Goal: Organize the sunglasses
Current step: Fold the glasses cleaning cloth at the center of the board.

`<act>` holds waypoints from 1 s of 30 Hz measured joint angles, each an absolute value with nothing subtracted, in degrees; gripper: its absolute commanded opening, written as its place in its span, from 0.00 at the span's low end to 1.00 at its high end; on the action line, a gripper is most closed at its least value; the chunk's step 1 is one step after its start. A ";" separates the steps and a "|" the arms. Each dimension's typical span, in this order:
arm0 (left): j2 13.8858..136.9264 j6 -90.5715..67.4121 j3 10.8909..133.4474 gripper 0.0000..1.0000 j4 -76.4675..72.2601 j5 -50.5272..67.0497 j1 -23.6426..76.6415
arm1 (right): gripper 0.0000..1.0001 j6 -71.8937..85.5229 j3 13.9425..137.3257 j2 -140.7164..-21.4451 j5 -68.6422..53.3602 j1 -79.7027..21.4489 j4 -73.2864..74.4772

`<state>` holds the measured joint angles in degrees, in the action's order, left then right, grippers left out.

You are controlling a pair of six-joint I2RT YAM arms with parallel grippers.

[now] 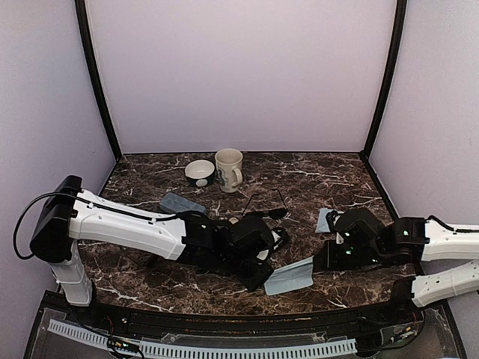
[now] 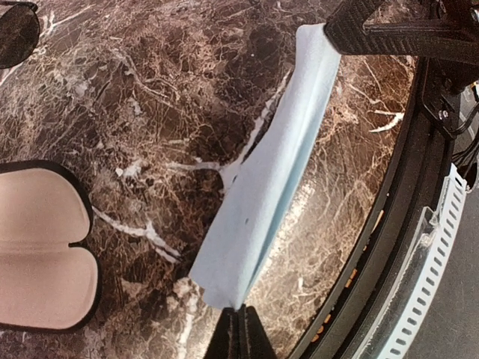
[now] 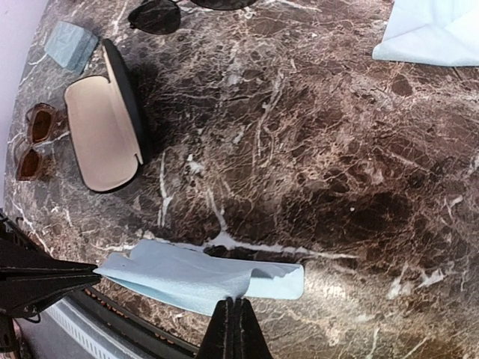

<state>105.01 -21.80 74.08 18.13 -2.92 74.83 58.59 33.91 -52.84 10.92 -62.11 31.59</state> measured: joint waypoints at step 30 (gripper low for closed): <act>111.63 -15.18 76.14 0.00 16.78 2.68 70.61 | 0.00 48.75 28.32 -62.74 -0.01 -53.06 22.79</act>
